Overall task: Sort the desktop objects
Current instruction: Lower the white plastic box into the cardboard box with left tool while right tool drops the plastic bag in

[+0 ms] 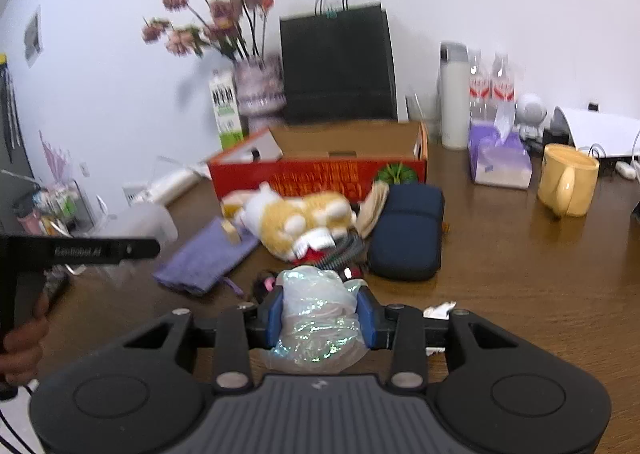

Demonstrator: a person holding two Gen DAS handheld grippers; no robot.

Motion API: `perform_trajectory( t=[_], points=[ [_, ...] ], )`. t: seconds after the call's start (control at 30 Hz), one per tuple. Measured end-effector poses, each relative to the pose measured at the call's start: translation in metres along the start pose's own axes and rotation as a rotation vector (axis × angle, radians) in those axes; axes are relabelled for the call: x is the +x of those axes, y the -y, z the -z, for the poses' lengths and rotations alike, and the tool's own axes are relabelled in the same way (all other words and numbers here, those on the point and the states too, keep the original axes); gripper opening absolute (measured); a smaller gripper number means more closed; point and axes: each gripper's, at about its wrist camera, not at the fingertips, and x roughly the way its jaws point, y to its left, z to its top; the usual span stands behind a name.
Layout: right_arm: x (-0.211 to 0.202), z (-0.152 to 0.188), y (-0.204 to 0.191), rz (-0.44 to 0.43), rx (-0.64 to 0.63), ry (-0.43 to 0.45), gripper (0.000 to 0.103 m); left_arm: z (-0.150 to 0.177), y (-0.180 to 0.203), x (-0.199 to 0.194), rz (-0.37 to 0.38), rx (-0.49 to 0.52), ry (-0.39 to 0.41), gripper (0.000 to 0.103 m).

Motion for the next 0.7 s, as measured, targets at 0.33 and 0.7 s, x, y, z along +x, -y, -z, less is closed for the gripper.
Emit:
perform_trajectory(
  t=[0.33, 0.7],
  points=[
    [-0.001, -0.045, 0.008, -0.075, 0.031, 0.121, 0.036, -0.055, -0.003, 0.013, 0.03, -0.047, 0.045, 0.07],
    [0.201, -0.214, 0.037, -0.133, 0.092, -0.028, 0.037, -0.197, -0.003, 0.186, -0.074, 0.006, -0.052, 0.07]
  ],
)
